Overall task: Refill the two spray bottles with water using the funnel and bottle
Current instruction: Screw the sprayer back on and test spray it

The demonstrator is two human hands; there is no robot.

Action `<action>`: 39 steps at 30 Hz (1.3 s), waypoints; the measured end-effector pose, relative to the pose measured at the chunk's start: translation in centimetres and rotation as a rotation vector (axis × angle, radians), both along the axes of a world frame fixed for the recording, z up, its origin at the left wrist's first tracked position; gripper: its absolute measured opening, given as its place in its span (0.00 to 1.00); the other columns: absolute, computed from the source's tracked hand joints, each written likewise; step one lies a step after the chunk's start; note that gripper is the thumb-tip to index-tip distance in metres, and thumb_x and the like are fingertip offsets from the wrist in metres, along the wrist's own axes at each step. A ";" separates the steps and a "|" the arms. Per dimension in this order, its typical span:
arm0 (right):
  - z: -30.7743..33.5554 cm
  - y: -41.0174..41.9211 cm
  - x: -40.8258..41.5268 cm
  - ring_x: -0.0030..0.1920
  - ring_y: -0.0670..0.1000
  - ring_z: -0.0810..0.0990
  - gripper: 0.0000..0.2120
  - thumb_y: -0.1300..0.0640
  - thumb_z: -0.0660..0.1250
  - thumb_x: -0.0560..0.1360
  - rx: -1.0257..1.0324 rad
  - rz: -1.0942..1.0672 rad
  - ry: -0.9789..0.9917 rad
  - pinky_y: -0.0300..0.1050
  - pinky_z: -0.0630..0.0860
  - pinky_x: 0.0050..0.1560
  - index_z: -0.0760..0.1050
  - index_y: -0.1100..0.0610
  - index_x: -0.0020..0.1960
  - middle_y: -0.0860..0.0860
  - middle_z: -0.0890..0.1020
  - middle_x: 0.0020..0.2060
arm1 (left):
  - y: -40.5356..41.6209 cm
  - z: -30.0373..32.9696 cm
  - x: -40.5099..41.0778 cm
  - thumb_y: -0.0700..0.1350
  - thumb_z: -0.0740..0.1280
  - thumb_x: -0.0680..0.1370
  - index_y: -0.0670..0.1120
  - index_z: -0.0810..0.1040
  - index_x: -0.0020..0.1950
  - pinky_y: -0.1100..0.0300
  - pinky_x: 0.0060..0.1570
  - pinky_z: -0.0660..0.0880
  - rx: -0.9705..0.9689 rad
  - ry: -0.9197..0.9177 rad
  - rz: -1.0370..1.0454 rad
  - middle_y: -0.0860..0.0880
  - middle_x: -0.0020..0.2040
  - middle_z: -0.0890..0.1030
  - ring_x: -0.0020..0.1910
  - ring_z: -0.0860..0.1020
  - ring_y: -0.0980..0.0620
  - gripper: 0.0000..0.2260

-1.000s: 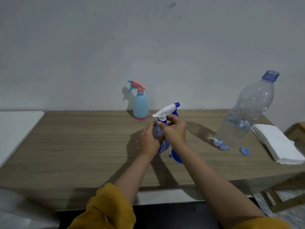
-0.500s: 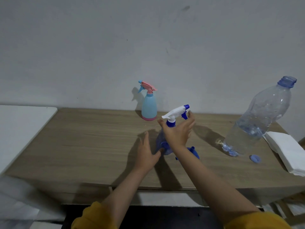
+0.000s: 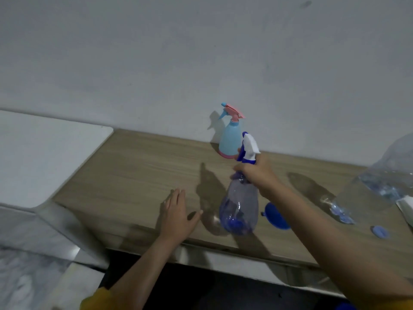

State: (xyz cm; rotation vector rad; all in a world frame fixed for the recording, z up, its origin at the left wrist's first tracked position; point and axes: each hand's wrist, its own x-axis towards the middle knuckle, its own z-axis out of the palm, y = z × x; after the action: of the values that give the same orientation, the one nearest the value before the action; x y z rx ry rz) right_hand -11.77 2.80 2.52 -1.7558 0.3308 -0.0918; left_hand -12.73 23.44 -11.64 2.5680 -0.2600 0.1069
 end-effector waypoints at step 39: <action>-5.6 -1.3 -6.5 0.34 0.48 0.81 0.11 0.52 0.71 0.73 -0.250 0.312 0.444 0.41 0.78 0.38 0.75 0.59 0.46 0.54 0.83 0.38 | 0.4 0.1 -1.9 0.66 0.58 0.70 0.38 0.64 0.71 0.48 0.70 0.59 -0.101 -0.069 0.046 0.39 0.71 0.67 0.71 0.65 0.42 0.40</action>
State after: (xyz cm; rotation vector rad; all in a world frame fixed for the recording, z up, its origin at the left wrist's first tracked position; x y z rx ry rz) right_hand -18.23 1.50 -3.07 -2.0492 0.3719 0.5070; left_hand -14.64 23.87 -11.53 2.4731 -0.2159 0.2207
